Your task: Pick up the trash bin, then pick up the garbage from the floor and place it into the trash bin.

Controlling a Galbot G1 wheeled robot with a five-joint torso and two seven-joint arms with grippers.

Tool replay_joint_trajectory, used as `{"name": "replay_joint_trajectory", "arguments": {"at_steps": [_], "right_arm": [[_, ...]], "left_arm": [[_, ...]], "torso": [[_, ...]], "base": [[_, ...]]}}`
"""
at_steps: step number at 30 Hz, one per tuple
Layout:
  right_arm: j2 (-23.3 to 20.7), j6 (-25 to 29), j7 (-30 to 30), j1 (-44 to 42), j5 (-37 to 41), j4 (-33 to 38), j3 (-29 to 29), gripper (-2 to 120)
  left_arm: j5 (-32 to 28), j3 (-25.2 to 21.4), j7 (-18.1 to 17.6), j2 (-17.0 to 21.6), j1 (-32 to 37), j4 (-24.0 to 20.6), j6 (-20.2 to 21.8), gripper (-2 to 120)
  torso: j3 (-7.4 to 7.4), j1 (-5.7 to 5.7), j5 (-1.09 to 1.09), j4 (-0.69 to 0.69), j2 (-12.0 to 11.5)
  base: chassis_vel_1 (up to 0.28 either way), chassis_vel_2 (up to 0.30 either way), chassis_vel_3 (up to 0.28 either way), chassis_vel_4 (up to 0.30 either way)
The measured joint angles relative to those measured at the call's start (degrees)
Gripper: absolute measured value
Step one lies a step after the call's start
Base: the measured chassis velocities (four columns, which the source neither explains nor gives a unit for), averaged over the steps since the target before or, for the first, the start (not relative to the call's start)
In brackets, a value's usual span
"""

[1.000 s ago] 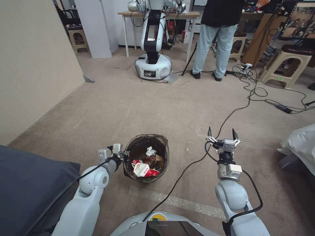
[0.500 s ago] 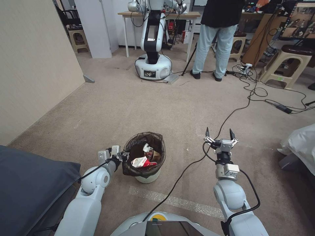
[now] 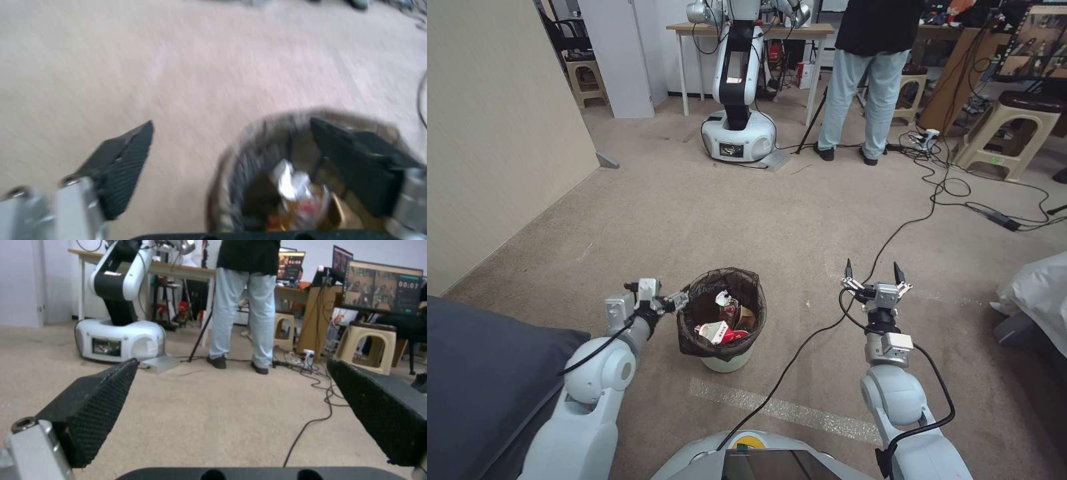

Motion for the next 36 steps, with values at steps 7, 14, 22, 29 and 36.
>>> {"name": "replay_joint_trajectory", "arguments": {"at_steps": [7, 14, 22, 29, 36], "right_arm": [[0.32, 0.70, -0.10, -0.80, 0.11, 0.64, -0.04, 100], [2.30, 3.16, -0.49, -3.98, -0.79, 1.71, 0.89, 100], [3.89, 6.09, -1.48, -6.26, -3.12, 1.35, 0.31, 100], [4.30, 7.04, -1.46, -6.43, -3.05, 1.23, 0.01, 100], [4.29, 7.05, -1.44, -6.38, -2.92, 1.19, -0.01, 100]], "left_arm": [[13.74, -1.45, 0.67, -2.23, 4.99, -1.97, -14.67, 99], [22.47, -1.74, -4.17, -5.67, 11.01, 2.16, -32.74, 100], [25.32, -1.27, -7.38, -5.71, 11.26, 5.86, -42.36, 100], [25.52, -0.56, -7.57, -5.86, 11.22, 6.73, -44.00, 100], [25.50, -0.55, -7.57, -5.85, 11.14, 6.75, -43.93, 100]], "torso": [[0.00, 0.00, -0.03, 0.03, 0.00], [0.00, 0.00, -0.03, 0.02, 0.00], [0.00, 0.00, -0.02, 0.00, 0.00], [0.00, 0.00, -0.02, 0.02, 0.00], [0.00, 0.00, -0.02, 0.01, 0.00]], "base": [[0.000, 0.000, 0.000, 0.000], [0.000, 0.000, 0.000, 0.000], [0.000, 0.000, 0.000, 0.000], [0.000, 0.000, 0.000, 0.000], [0.000, 0.000, 0.000, 0.000]]}}
